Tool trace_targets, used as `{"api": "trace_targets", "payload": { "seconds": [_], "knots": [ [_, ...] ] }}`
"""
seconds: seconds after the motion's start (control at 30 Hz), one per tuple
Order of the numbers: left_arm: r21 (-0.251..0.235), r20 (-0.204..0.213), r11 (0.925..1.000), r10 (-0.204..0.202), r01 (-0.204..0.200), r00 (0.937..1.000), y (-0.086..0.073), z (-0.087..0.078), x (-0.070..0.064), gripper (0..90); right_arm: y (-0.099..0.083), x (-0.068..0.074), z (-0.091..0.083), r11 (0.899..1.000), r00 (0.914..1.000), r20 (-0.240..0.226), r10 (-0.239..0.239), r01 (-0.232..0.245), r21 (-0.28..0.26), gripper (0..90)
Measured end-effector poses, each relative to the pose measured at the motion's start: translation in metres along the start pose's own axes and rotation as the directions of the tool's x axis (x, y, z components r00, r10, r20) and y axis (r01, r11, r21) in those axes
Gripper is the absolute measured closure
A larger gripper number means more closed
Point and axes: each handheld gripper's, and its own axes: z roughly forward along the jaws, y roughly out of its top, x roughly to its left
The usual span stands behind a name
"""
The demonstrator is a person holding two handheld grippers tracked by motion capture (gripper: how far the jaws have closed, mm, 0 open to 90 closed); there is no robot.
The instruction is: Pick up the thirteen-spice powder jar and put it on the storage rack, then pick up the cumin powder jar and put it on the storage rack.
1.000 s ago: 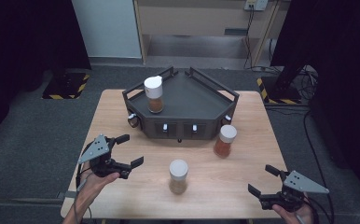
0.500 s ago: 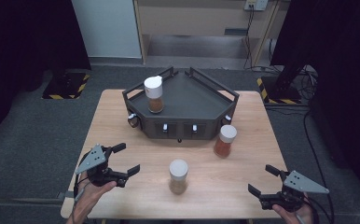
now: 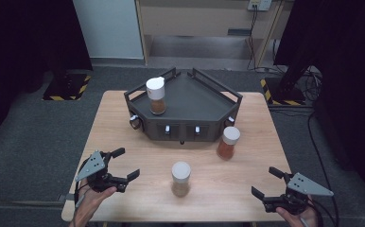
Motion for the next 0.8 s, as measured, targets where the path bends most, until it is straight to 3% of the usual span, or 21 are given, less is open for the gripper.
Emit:
{"api": "trace_targets", "payload": {
  "seconds": [0.1,0.3,0.6,0.8],
  "knots": [
    [0.0,-0.003,1.0,-0.01,0.01,0.9999,-0.005,0.0,0.001,1.6,0.0,0.0,0.0,1.0,1.0,0.001,0.001,-0.001,0.0,2.0],
    [0.008,-0.003,0.9999,0.012,-0.012,0.9999,-0.005,0.001,-0.002,1.0,0.0,0.0,0.0,1.0,1.0,-0.002,0.0,0.0,0.0,2.0],
    [-0.028,-0.009,0.999,-0.034,0.034,0.9994,-0.011,-0.003,0.003,0.7,0.0,0.0,-0.001,1.0,1.0,0.001,-0.001,0.001,0.0,1.9],
    [-0.028,-0.012,0.9992,-0.031,0.03,0.9995,-0.012,-0.005,0.003,0.8,0.0,-0.001,-0.001,1.0,1.0,-0.004,-0.004,0.004,-0.011,1.7]
  ]
}}
